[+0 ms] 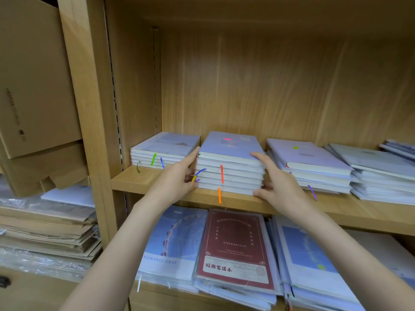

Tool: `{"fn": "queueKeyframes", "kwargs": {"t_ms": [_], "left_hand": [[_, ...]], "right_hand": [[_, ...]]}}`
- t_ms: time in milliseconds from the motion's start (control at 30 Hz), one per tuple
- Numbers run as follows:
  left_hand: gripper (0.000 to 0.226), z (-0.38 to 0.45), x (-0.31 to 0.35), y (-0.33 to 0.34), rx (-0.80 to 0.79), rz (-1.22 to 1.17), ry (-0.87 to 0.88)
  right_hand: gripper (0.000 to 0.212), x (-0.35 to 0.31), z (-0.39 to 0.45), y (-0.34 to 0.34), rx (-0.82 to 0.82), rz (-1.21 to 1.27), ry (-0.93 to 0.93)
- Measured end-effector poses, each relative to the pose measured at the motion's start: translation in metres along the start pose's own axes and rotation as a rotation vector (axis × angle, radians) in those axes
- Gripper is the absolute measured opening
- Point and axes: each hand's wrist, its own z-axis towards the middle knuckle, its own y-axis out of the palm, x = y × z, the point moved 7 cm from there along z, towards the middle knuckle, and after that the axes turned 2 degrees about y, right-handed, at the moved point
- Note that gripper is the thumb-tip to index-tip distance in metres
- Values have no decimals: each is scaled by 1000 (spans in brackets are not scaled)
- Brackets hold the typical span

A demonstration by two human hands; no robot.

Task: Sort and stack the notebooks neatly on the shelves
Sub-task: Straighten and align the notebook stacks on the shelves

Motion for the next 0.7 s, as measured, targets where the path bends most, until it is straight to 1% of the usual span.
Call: {"fn": "queueKeyframes", "kwargs": {"t_ms": [167, 300, 400, 500, 567, 600, 667, 700], "left_hand": [[85, 34, -12, 10, 48, 94, -51], [82, 54, -23, 18, 94, 99, -84], [78, 56, -25, 20, 125, 93, -86], [76, 52, -22, 21, 147, 103, -72], [79, 48, -20, 23, 152, 54, -54], [81, 46, -20, 23, 145, -6, -52], [83, 43, -23, 21, 120, -185, -65], [83, 42, -25, 19, 103, -262, -74]], "right_hand": [[84, 11, 28, 7, 7, -4, 53], [82, 15, 43, 12, 5, -18, 61], [82, 18, 44, 16, 18, -19, 69], [89, 22, 41, 17, 57, 59, 96], [91, 22, 38, 17, 82, 103, 95], [87, 21, 37, 16, 89, 125, 86], [73, 18, 38, 13, 103, 219, 94], [64, 16, 38, 11, 104, 290, 127]]}}
